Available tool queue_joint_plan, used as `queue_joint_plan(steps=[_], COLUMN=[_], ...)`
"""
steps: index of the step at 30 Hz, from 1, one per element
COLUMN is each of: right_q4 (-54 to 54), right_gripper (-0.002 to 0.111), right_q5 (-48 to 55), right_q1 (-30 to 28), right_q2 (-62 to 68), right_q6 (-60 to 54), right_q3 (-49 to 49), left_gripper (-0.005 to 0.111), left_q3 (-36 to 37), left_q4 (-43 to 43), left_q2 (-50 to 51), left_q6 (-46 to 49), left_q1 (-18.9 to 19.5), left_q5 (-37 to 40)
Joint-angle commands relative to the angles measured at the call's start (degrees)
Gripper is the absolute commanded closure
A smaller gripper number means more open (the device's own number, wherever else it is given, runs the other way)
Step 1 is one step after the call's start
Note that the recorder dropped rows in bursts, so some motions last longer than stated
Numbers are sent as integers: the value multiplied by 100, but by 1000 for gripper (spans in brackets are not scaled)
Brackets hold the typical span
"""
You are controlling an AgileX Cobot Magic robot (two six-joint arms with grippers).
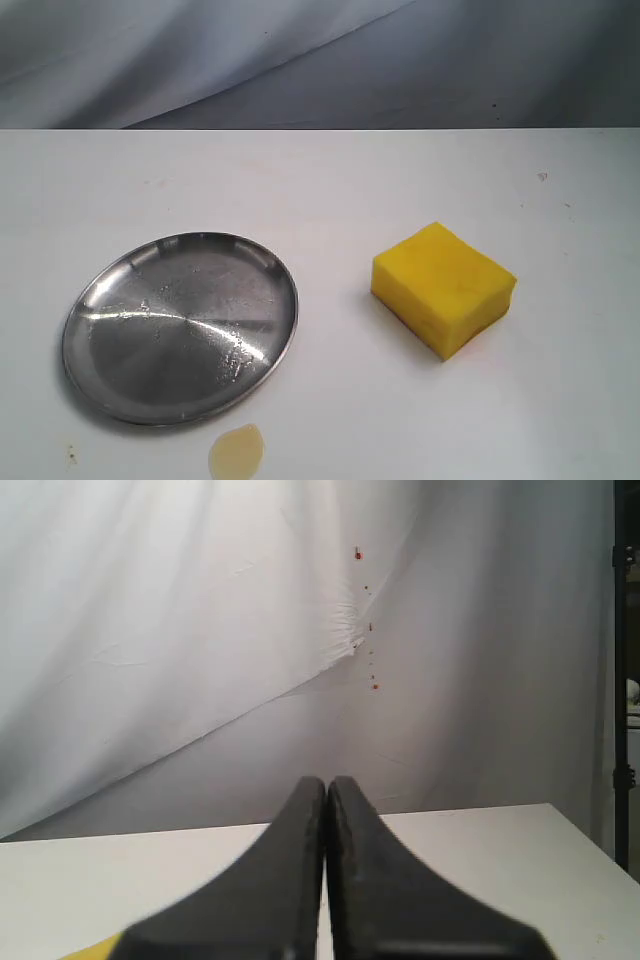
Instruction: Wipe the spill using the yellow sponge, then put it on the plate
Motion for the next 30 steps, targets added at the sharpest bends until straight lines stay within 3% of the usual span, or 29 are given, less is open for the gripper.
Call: queue_joint_plan(steps=[1,7,12,15,20,24,30], right_q4=[-60,-45,1291,1192,1024,1024,1460], right_gripper=[108,108,108,108,108,108,108], right_q5=[-2,-202,-778,-304,506,1248,2537], right_q1=[-50,-50,-50,-50,17,487,1786], right_q2=[-15,-15,-15,15,1282,2681,5027], right_q6=[-13,0,936,936,888,229,-1227], right_q3=[22,22,22,-221,-1280,-2328,-3974], left_gripper=[107,107,107,107,107,107,107], left_q3=[27,27,27,27,27,27,27], left_q4=[-15,-15,-15,-15,-15,-15,-15], left_q2=[-20,-20,-20,-20,-20,-20,-20], left_q6=[2,2,2,2,2,2,2], left_q1=[-35,-35,-35,-35,-35,-35,-35], left_q5=[-37,-37,-37,-37,-37,-37,-37])
